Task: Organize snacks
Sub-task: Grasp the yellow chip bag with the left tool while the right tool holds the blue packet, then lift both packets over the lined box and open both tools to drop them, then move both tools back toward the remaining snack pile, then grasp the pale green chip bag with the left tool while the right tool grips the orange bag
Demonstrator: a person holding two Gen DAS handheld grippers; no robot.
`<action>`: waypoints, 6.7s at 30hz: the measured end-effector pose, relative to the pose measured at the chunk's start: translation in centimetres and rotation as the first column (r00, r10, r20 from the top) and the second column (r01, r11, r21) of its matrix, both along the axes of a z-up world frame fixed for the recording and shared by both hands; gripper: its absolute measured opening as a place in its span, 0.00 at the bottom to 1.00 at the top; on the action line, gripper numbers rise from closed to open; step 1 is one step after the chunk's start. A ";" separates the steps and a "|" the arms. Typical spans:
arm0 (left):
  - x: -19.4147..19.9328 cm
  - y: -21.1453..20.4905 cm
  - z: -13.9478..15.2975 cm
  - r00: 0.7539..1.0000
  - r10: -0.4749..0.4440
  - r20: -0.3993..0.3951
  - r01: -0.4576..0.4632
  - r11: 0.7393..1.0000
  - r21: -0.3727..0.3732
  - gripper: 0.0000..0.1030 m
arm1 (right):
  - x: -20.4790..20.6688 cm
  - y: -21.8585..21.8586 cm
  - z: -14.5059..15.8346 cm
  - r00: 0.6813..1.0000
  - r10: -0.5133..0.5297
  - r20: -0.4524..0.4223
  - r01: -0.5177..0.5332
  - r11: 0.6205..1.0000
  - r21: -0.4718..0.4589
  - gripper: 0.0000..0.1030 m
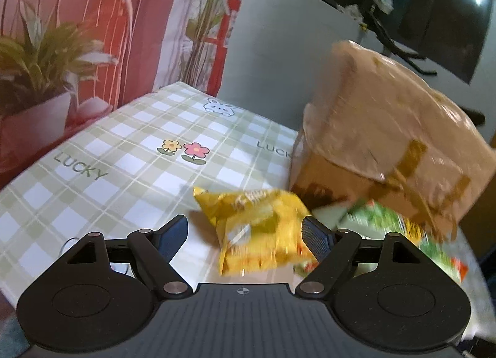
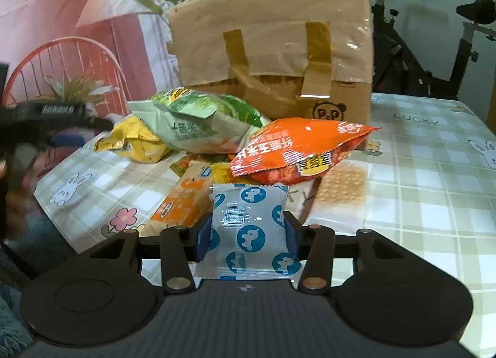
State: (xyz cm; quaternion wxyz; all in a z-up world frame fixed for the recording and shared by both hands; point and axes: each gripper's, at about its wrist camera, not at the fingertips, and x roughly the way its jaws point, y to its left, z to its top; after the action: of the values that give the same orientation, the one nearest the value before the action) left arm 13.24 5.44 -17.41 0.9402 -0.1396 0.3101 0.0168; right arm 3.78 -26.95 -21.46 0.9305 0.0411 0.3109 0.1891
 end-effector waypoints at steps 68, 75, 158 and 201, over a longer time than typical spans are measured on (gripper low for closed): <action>-7.0 -1.6 7.0 0.954 -0.197 0.227 0.160 0.972 0.171 0.62 | -2.3 1.7 4.3 0.984 0.104 0.141 -0.110 0.993 0.035 0.48; -4.4 -3.8 11.7 0.903 -0.307 0.300 0.252 0.945 0.210 0.62 | -0.7 0.4 8.2 0.973 0.084 0.216 -0.101 0.992 0.070 0.48; 6.0 -7.3 5.6 0.899 -0.436 0.037 0.429 0.895 0.124 0.86 | 10.8 -4.6 8.1 0.982 -0.112 0.151 0.111 0.994 0.012 0.79; 5.7 -7.9 -2.3 0.853 -0.507 -0.128 0.506 0.862 -0.037 0.95 | 6.3 -2.4 -0.1 0.986 -0.136 0.092 0.128 0.988 0.090 0.90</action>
State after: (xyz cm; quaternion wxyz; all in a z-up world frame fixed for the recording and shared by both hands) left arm 18.90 -2.49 -19.67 0.8884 -0.0526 0.3982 -0.2222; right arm 10.07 -29.37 -21.54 0.9525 0.0915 0.2534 0.1417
